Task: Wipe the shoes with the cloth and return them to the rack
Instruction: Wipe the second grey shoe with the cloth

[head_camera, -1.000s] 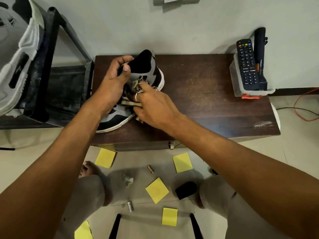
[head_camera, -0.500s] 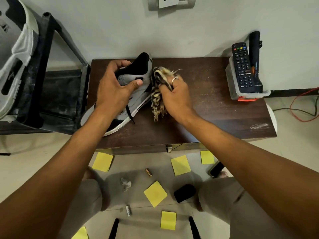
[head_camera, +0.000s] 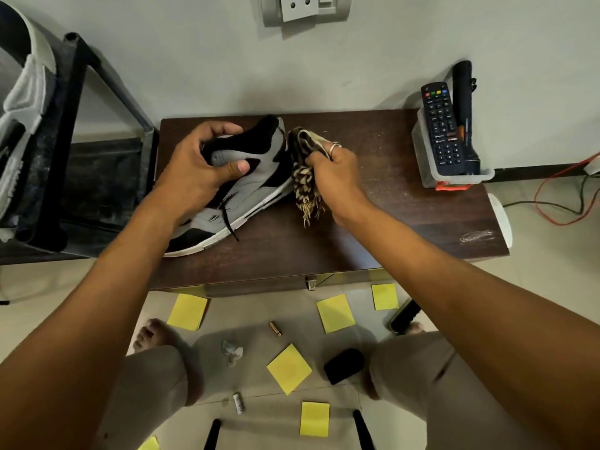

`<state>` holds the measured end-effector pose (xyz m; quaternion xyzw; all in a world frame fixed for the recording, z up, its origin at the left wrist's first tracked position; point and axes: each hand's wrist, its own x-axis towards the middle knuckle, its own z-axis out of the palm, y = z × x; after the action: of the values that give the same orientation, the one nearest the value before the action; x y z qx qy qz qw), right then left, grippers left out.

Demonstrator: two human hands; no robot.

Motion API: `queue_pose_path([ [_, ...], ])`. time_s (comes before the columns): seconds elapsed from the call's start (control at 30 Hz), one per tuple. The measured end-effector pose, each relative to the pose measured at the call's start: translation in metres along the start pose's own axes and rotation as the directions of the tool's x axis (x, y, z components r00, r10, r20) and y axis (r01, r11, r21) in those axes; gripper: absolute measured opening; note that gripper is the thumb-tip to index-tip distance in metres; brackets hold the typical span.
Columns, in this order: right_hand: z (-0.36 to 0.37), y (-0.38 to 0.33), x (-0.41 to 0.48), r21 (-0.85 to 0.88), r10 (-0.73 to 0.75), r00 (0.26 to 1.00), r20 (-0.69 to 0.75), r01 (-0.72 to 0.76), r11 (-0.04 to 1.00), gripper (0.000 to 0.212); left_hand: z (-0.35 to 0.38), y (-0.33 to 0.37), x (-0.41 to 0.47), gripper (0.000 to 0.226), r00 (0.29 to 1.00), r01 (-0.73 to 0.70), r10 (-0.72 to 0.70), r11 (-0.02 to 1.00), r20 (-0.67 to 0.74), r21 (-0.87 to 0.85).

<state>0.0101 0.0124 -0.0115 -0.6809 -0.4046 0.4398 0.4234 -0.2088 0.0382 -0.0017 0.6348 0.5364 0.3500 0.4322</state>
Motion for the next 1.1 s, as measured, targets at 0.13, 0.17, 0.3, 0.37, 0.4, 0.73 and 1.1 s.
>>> queue_pose_path([
  [0.13,-0.006,0.006,-0.007,-0.135,-0.018,0.997,0.077,0.028,0.990,0.022,-0.007,0.003,0.007,0.045,0.996,-0.022,0.017,0.998,0.093,0.052],
  [0.17,-0.009,0.006,-0.009,-0.168,-0.029,0.995,0.097,0.045,0.985,0.024,-0.008,0.005,0.008,0.044,0.993,-0.034,0.025,0.997,0.117,0.074],
  [0.3,-0.026,-0.001,-0.012,-0.384,-0.053,0.977,0.207,0.130,0.914,0.025,-0.014,0.019,0.016,0.044,0.987,-0.075,0.024,0.944,0.162,0.321],
  [0.37,-0.034,-0.003,-0.013,-0.442,-0.033,0.971,0.235,0.137,0.886,0.025,-0.013,0.032,0.017,0.054,0.982,-0.151,0.075,0.858,0.171,0.491],
  [0.4,-0.036,-0.004,-0.012,-0.430,-0.050,0.975,0.215,0.140,0.892,0.020,-0.011,0.037,0.016,0.060,0.977,-0.181,0.092,0.833,0.191,0.523],
  [0.73,-0.006,0.003,-0.028,-0.144,-0.117,0.980,0.161,0.141,0.980,0.030,0.021,0.025,0.007,0.095,0.970,-0.244,0.178,0.698,0.167,0.673],
  [1.1,-0.002,0.002,-0.031,-0.054,-0.097,0.994,0.046,0.099,0.994,0.018,0.018,0.019,0.010,0.095,0.959,-0.281,0.212,0.645,0.186,0.710],
])
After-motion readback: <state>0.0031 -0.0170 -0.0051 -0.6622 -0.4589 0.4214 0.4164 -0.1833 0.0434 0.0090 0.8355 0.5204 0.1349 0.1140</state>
